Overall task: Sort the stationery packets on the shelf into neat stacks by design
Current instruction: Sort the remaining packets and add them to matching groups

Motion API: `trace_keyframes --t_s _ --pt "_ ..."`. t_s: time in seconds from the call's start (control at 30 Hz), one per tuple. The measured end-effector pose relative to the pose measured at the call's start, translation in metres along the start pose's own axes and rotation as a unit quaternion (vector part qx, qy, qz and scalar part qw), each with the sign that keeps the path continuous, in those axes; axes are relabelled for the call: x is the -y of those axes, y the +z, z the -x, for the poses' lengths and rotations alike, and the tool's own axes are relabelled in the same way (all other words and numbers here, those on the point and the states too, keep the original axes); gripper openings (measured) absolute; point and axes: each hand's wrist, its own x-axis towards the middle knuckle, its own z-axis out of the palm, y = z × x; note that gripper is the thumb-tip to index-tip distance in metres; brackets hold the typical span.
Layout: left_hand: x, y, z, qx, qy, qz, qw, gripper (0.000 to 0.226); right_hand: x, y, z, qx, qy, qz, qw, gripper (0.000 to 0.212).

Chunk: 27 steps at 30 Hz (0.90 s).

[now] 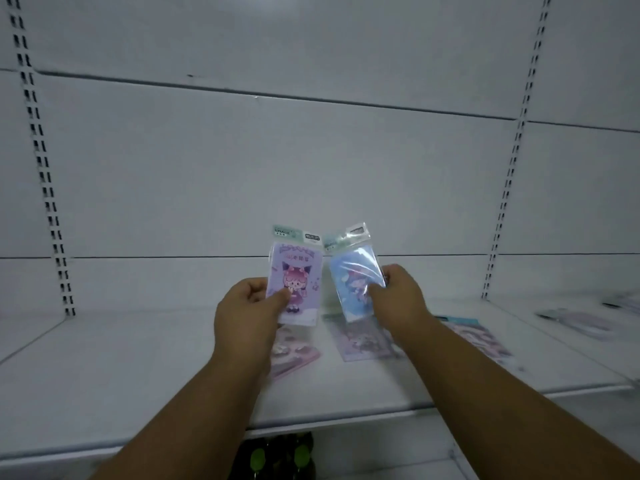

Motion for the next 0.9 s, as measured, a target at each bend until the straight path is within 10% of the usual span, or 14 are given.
trace_keyframes --t_s 0.9 --pt "0.056 0.603 0.176 0.33 -0.108 -0.014 0.938 0.015 -0.237 -0.533 -0.11 -0.175 0.046 -0.072 0.981 0.009"
